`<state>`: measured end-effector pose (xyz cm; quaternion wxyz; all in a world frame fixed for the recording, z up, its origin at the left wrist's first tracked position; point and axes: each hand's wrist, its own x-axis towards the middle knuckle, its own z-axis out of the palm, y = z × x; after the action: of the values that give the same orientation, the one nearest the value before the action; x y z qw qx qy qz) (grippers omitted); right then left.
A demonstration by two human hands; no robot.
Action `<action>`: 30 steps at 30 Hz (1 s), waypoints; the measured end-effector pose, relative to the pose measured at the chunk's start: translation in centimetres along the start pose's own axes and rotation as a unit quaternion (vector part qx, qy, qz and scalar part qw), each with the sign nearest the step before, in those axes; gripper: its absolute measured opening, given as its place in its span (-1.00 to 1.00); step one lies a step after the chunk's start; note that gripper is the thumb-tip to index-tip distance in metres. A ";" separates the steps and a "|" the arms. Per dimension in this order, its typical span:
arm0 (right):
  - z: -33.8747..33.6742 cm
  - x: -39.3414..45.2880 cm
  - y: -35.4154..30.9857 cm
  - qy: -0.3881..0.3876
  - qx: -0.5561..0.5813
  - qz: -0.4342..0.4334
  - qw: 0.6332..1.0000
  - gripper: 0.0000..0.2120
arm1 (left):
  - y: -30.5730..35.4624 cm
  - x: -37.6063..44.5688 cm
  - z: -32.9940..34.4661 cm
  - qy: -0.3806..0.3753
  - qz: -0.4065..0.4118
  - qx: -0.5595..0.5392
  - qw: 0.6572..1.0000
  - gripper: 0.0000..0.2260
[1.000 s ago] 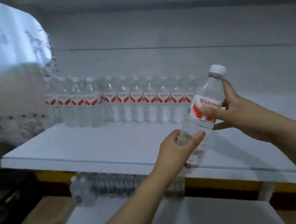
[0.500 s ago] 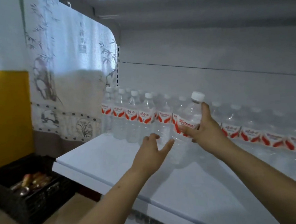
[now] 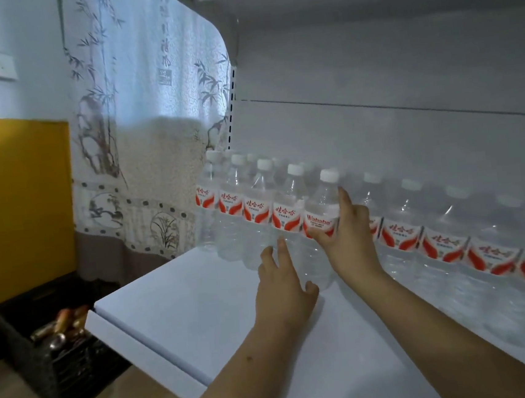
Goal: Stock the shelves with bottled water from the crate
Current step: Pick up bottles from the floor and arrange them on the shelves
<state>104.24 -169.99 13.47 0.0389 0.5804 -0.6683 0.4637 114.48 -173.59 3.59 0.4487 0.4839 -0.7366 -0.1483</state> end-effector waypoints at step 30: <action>-22.4 -8.1 -3.6 0.006 -0.099 -0.019 0.995 -0.33 | 19.3 -11.8 -7.1 -0.153 0.139 0.050 0.977 -0.38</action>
<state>98.93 -148.71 23.43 0.1092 0.5831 -0.6998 0.3979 110.51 -152.64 14.04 0.3218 0.3698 -0.8633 -0.1198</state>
